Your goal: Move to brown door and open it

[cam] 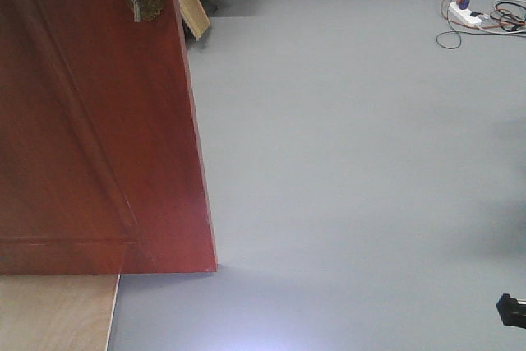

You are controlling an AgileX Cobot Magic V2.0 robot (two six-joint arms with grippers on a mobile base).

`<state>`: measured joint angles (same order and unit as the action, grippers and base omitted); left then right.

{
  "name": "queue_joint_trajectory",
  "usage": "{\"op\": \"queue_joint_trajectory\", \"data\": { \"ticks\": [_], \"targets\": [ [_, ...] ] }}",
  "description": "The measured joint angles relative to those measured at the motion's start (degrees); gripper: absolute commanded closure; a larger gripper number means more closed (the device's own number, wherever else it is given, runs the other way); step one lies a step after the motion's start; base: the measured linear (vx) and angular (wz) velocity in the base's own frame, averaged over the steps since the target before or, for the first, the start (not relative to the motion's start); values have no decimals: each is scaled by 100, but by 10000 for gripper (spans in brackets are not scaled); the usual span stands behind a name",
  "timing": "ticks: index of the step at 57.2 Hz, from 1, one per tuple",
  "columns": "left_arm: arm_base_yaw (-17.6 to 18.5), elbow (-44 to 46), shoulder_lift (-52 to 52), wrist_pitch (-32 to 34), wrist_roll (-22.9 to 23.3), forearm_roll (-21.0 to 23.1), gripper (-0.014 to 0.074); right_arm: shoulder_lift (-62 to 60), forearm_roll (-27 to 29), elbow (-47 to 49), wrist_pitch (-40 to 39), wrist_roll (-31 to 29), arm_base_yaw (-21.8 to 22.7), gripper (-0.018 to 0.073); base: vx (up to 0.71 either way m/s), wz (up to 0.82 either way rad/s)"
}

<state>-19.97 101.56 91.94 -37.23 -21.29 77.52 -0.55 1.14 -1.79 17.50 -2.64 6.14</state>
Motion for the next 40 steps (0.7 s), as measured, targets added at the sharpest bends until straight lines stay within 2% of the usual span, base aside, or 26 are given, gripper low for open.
{"op": "queue_joint_trajectory", "data": {
  "ticks": [28,32,40],
  "targets": [
    [0,0,0,0,0,-24,600,0,0,0,0,0,0,559,0,0],
    [27,-83,-60,6,-30,-207,600,0,0,0,0,0,0,559,0,0],
    [163,-593,-481,92,-256,-916,600,0,0,0,0,0,0,559,0,0]
  ]
}}
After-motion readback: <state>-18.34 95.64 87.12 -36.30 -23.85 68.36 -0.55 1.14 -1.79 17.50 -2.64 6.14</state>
